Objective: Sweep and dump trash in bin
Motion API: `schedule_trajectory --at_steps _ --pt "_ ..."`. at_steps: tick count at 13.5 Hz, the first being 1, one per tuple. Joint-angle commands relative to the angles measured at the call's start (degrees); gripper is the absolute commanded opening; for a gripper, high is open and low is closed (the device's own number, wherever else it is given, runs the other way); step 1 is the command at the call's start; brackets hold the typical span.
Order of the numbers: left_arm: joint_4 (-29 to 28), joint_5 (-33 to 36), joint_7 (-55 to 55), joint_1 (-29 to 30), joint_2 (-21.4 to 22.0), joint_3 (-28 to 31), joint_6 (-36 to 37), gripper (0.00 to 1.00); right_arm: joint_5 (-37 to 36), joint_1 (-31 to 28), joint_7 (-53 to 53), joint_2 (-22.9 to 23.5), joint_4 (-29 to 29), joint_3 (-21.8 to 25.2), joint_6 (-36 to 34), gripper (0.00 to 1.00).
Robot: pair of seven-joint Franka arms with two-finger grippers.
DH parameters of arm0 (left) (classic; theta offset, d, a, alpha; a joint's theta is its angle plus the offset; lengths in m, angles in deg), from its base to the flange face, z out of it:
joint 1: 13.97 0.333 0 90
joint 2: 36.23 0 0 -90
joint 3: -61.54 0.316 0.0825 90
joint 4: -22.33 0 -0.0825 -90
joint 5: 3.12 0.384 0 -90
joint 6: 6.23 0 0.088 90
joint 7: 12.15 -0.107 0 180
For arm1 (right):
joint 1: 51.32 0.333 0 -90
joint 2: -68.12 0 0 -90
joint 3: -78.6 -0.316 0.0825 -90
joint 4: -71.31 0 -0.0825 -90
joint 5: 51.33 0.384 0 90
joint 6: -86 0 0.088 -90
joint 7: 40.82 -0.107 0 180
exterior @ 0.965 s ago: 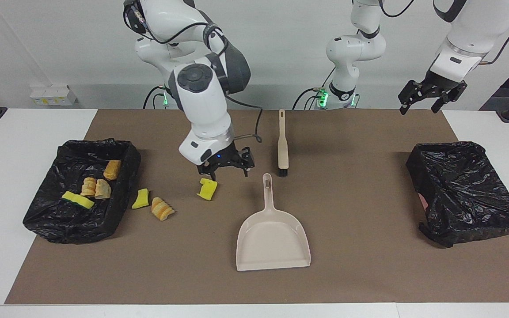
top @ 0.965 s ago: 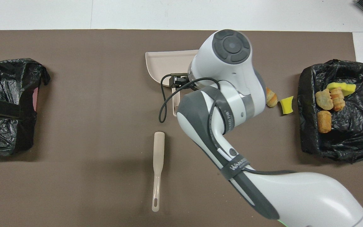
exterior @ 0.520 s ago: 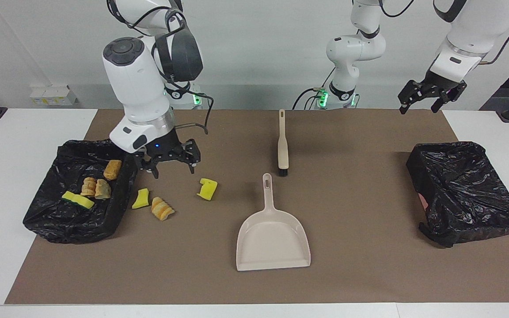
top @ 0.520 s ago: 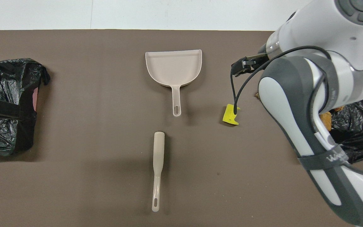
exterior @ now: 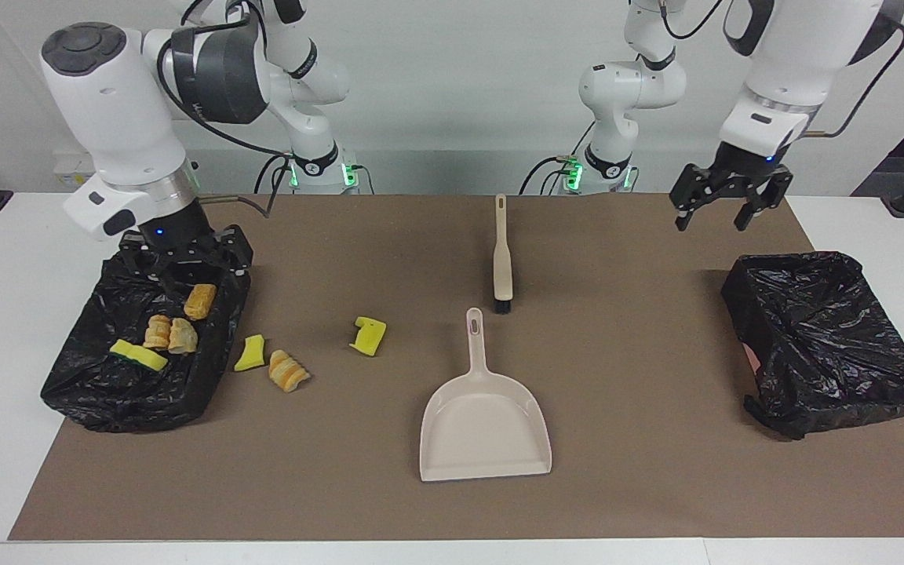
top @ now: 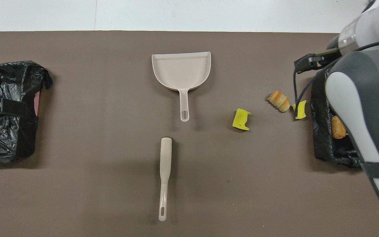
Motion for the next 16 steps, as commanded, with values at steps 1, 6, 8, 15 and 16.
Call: schedule_trajectory --at_steps 1,6,8,15,16 --pt "1.0 -0.2 4.5 -4.4 -4.6 0.6 -6.0 1.00 -0.1 -0.3 -0.6 -4.7 -4.5 1.5 -2.3 1.00" --pt "3.1 -0.5 12.4 -14.8 -16.7 0.7 -16.6 1.00 1.5 -1.5 -0.9 -11.6 -11.6 1.5 -5.2 1.00" --pt "6.7 -0.5 14.3 -18.3 -22.6 0.7 -19.1 1.00 2.0 -1.5 0.0 -11.6 -11.1 1.5 -5.6 1.00" --pt "6.2 0.9 15.3 -24.6 -31.1 1.2 -27.9 1.00 6.9 -0.7 -0.4 -12.6 -11.7 1.4 -7.1 1.00" --pt "6.3 2.0 15.3 -24.5 -30.9 1.3 -27.3 1.00 6.0 -0.7 0.0 -12.1 -11.1 1.3 -6.8 1.00"
